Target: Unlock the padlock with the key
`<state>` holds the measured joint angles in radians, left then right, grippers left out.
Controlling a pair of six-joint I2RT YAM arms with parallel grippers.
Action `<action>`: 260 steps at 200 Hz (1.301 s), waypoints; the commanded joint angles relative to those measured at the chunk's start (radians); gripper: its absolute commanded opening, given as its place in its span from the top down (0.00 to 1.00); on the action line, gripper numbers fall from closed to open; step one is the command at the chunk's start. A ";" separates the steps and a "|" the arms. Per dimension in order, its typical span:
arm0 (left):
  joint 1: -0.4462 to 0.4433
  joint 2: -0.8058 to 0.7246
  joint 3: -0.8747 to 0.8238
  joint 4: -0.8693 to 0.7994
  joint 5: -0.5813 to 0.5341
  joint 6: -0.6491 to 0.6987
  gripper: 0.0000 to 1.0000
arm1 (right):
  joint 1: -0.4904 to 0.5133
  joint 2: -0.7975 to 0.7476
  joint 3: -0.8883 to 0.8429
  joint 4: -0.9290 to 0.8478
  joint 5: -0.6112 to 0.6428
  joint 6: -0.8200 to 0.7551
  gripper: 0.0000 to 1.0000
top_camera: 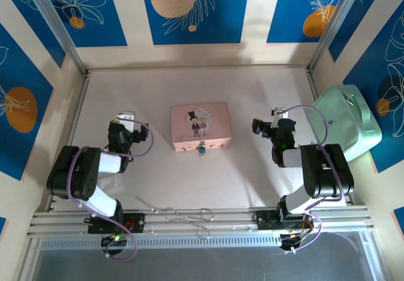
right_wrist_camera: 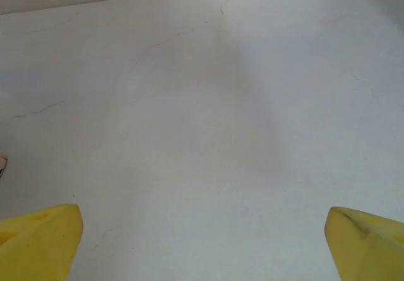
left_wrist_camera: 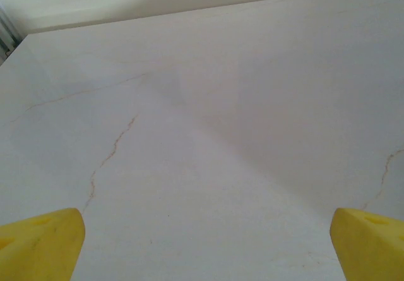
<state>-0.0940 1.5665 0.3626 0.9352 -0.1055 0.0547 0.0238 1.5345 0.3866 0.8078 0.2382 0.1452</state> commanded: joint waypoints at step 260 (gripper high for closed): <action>0.004 -0.283 0.478 -0.847 -0.250 -0.255 0.01 | 0.050 -0.495 0.410 -0.991 0.117 0.417 0.01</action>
<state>-0.0891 1.4326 0.6571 0.4507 -0.2100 -0.0082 0.0746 1.2350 0.6395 0.2630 0.3397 0.2829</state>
